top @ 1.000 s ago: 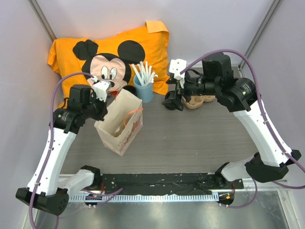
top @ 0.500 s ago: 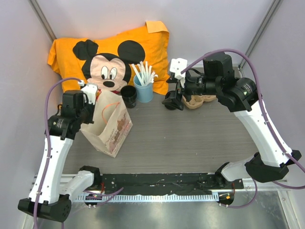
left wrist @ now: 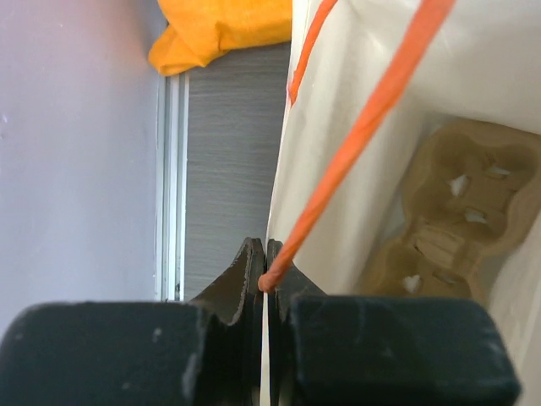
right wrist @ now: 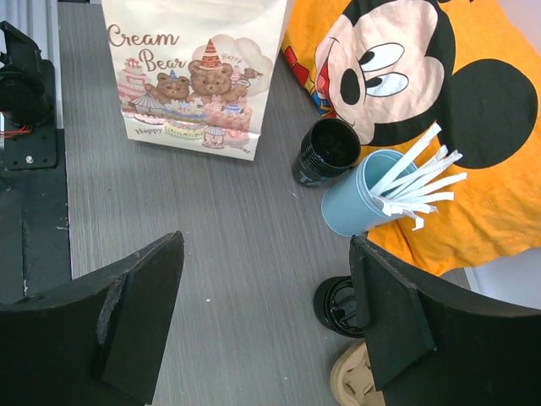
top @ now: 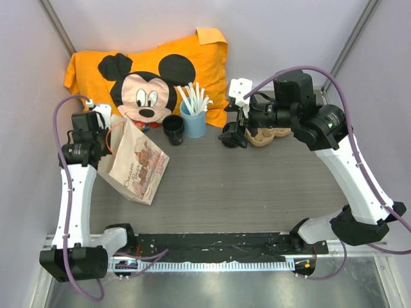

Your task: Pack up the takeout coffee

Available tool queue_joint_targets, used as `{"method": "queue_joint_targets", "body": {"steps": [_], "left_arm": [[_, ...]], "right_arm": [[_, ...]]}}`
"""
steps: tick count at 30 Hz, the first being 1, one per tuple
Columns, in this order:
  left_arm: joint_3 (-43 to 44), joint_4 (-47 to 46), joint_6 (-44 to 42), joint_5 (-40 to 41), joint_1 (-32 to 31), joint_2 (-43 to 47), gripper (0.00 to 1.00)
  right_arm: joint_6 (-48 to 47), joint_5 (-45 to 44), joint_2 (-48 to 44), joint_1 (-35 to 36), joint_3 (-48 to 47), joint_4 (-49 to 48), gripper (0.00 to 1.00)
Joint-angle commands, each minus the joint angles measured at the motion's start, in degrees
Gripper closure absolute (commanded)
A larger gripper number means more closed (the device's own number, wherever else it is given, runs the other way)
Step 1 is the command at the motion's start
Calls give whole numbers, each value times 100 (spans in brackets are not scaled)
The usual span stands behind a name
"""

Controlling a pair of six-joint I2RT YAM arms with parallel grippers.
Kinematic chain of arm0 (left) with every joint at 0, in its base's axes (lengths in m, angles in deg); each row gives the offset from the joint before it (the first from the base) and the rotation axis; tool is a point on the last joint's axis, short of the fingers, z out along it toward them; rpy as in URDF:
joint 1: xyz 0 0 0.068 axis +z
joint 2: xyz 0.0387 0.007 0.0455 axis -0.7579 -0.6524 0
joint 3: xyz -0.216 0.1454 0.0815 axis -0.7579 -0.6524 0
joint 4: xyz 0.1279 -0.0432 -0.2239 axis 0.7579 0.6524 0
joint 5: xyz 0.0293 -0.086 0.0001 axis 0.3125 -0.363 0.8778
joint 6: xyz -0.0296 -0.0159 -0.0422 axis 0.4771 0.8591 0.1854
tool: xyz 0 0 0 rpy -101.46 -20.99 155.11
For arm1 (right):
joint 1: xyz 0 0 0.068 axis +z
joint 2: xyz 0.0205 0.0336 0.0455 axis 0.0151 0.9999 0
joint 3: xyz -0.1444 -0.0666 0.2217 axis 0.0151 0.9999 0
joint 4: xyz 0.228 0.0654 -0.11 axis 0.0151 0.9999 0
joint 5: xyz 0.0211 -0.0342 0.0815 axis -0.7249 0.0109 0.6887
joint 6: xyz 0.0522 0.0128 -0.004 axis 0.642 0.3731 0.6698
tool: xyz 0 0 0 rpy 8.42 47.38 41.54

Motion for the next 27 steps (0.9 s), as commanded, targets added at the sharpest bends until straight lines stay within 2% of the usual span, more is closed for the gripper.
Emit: {"method": "queue_joint_targets", "body": {"steps": [1,13,20,27], "left_arm": [[269,-688,-83,-228,136,-335,100],[866,-838,356,-835,153,-38,100],[622,-1048,172,-660,197,-204,100],[770,-1136,321,-1196,399,-372,100]], "right_arm": [[46,-23,-177,-33,32,-275,17],[55,-75,-177,-25,50,-310,17],[81,-49,-194,-25,41,-319,17],[90,-93,-238,-25,58,-328,17]]}}
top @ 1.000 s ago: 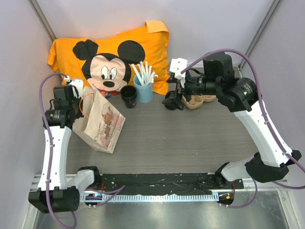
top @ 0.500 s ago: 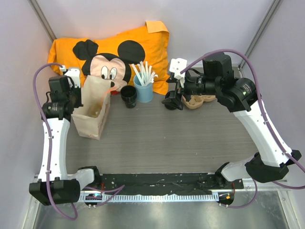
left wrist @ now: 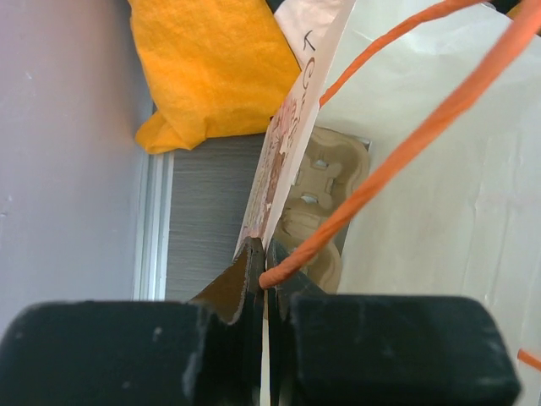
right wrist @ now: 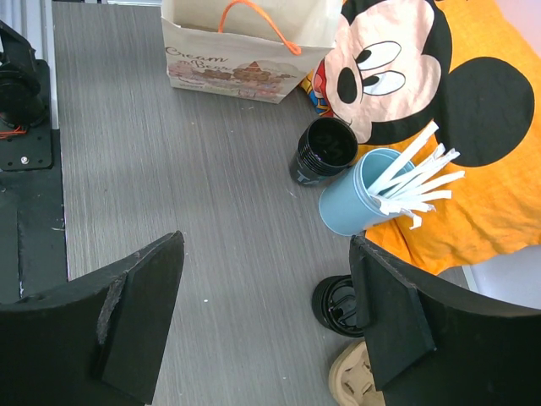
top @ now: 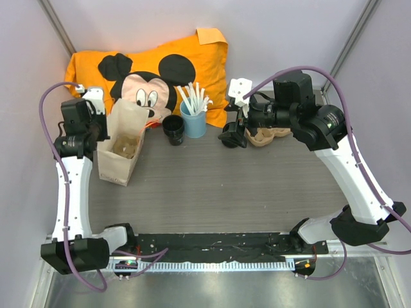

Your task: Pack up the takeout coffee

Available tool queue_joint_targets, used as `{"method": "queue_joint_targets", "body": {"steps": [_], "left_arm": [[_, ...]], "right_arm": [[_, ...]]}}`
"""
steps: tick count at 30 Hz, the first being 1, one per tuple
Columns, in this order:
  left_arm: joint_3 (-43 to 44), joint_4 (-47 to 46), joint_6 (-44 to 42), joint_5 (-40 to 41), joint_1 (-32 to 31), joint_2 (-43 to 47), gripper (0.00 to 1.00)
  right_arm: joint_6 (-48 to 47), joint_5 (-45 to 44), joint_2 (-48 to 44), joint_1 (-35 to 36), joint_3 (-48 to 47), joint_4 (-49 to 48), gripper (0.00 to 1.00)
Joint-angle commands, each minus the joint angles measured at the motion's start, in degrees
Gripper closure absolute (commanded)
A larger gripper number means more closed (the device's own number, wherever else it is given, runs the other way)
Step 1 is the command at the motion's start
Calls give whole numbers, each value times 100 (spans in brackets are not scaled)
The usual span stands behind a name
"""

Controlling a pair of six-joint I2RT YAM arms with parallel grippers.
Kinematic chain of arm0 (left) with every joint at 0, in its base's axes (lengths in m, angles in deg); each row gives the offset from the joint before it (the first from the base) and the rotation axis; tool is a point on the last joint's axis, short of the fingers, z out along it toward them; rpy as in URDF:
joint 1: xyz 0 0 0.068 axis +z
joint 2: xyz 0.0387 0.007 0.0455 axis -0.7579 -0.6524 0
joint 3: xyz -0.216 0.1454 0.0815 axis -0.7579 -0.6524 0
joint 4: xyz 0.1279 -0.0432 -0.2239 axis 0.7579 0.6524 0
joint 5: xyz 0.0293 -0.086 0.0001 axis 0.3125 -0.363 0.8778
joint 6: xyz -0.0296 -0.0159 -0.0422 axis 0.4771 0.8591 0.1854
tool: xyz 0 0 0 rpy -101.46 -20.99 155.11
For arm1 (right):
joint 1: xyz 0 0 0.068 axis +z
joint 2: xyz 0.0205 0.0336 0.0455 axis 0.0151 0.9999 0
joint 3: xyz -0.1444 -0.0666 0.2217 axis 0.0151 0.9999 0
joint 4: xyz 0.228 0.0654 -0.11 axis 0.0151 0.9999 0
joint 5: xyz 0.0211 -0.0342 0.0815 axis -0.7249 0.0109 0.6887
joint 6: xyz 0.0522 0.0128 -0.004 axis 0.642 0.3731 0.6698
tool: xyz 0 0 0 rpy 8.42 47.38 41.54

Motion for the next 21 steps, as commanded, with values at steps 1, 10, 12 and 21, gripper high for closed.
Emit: {"method": "queue_joint_targets", "body": {"steps": [1,10,12,21], "left_arm": [[175,-400,146,-372,95,0,100],[27,-444,94,-152,587,-273,98],[-18,-479,68,-161,675,-290,98],[131,-602,-20,-214,992,-430,98]], "right_arm": [[81,-40,-216,-16,-12,-240,17],[64,-58,-260,-16,85,-276,17],[72,-49,-251,-25,94,-284,17],[99,-23,-207,-16,67,-293,17]]}}
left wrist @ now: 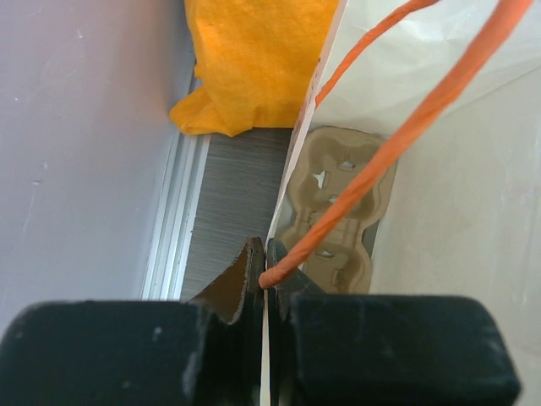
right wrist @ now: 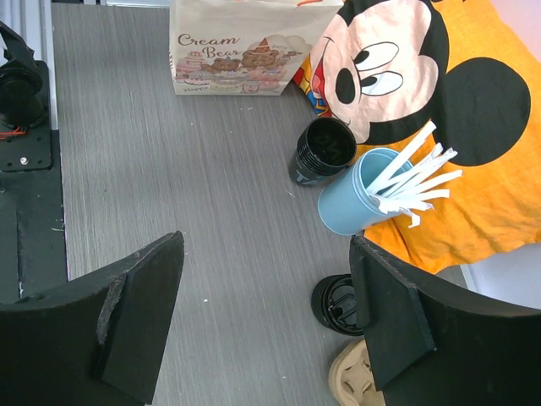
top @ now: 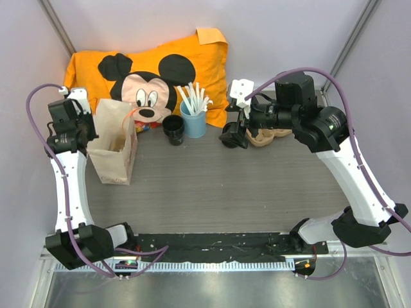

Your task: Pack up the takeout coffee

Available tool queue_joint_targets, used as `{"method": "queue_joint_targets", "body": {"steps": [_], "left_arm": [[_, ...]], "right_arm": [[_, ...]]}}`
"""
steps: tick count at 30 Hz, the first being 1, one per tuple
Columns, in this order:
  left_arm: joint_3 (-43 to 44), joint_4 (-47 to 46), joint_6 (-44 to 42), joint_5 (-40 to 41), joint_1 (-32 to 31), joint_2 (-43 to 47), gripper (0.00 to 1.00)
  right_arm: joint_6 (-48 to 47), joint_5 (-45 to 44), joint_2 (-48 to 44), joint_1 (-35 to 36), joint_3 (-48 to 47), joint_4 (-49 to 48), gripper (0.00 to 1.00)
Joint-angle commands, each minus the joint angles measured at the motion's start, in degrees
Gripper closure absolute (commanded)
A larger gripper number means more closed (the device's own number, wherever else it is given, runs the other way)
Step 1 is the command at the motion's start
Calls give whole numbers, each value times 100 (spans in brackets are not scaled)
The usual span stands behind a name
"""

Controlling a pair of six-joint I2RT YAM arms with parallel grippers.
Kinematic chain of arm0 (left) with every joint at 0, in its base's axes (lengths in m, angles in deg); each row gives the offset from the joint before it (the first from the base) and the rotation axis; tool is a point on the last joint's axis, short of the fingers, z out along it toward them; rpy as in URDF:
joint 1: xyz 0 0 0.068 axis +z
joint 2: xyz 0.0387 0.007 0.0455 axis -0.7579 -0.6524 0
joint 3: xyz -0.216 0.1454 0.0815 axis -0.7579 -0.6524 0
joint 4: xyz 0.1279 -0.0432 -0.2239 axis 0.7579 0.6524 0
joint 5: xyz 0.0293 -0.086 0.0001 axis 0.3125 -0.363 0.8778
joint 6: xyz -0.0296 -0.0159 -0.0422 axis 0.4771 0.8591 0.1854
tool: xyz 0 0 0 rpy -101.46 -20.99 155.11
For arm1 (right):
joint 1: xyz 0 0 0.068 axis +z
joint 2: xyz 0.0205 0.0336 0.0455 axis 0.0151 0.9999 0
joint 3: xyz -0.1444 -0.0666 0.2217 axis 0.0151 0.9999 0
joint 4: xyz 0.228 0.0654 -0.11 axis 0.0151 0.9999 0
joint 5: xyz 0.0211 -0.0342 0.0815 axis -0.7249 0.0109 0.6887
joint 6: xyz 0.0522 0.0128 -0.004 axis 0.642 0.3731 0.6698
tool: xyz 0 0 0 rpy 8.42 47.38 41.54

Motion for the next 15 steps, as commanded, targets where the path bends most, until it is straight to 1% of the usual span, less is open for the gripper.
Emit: {"method": "queue_joint_targets", "body": {"steps": [1,3,6,7,9,10,11,13,15], "left_arm": [[171,-392,-117,-71,211,-125,98],[162,-401,-134,-107,265,-160,98],[101,-454,-152,-151,335,-187,95],[92,-454,-169,-159,335,-169,86],[101,-463,-169,-194,353,-169,72],[109,-471,-143,-221,361,-134,58],[118,-498,-134,-238,353,-108,52],[188,-515,-91,-274,361,-64,41],[285,-498,-55,-335,370,-28,36]], "right_arm": [[86,-12,-109,-33,-26,-247,17],[86,-12,-118,-25,0,-247,17],[77,-12,-127,-25,9,-247,17],[77,-12,-118,-25,9,-247,17],[77,-12,-118,-25,0,-247,17],[86,-12,-118,-25,9,-247,17],[86,6,-118,-25,0,-238,17],[86,-3,-127,-25,9,-247,17],[86,-3,-109,-25,9,-247,17]]}}
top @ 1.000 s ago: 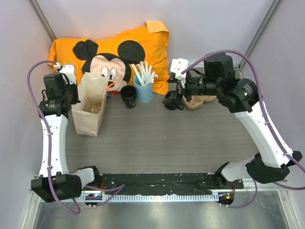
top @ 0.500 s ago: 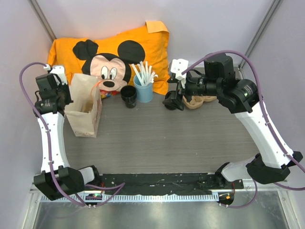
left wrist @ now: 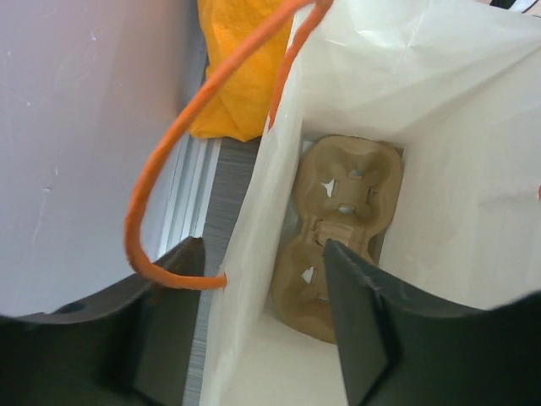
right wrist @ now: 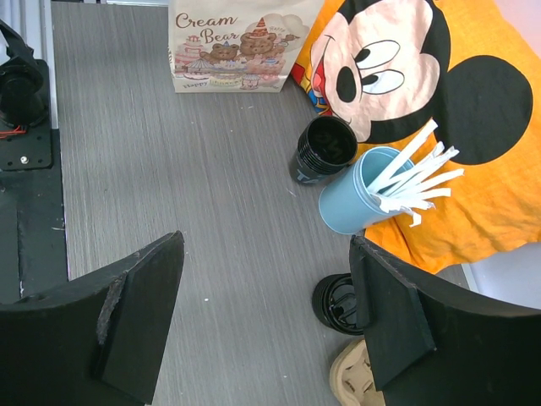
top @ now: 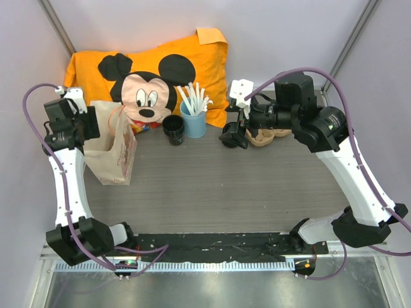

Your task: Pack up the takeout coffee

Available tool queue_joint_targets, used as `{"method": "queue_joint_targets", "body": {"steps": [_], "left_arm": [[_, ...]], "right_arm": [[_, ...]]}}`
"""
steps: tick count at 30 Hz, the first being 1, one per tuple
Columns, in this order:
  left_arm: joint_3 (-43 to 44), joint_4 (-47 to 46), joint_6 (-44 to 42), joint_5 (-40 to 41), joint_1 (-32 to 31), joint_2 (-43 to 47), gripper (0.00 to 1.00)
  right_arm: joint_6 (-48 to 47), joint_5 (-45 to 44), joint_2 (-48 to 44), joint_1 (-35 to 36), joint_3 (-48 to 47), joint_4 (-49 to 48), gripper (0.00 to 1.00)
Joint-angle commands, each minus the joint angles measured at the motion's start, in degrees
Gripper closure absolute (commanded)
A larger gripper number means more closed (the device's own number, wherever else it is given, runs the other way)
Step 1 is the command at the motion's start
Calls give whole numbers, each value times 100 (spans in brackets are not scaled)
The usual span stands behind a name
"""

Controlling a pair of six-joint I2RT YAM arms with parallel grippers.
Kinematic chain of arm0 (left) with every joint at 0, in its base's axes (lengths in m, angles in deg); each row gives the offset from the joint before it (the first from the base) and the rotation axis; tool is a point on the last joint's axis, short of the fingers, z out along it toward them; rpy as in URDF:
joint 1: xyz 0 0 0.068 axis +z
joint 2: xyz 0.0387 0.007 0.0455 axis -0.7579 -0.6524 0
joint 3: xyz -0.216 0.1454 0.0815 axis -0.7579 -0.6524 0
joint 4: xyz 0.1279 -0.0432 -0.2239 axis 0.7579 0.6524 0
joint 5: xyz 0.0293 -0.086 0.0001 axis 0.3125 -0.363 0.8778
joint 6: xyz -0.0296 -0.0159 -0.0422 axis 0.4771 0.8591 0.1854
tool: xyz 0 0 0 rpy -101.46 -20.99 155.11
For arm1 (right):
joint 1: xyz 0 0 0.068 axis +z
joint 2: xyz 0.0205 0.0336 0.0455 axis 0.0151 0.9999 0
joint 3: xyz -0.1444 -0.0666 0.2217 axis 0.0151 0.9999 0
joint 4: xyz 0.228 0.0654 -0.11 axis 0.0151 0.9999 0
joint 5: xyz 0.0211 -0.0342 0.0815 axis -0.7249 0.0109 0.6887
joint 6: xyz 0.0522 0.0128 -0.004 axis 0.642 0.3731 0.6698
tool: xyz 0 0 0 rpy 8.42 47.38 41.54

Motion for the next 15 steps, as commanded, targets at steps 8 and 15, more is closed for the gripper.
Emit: {"method": "queue_joint_targets", "body": {"steps": [8,15], "left_arm": [[1101,-88,348,-494,69,328,17],[1998,167,638,-1670,60,662,0]], "right_arm": [[110,32,-118,-42,-48,-254,17],[382,-73,-109,-121,39,-517,8]]}}
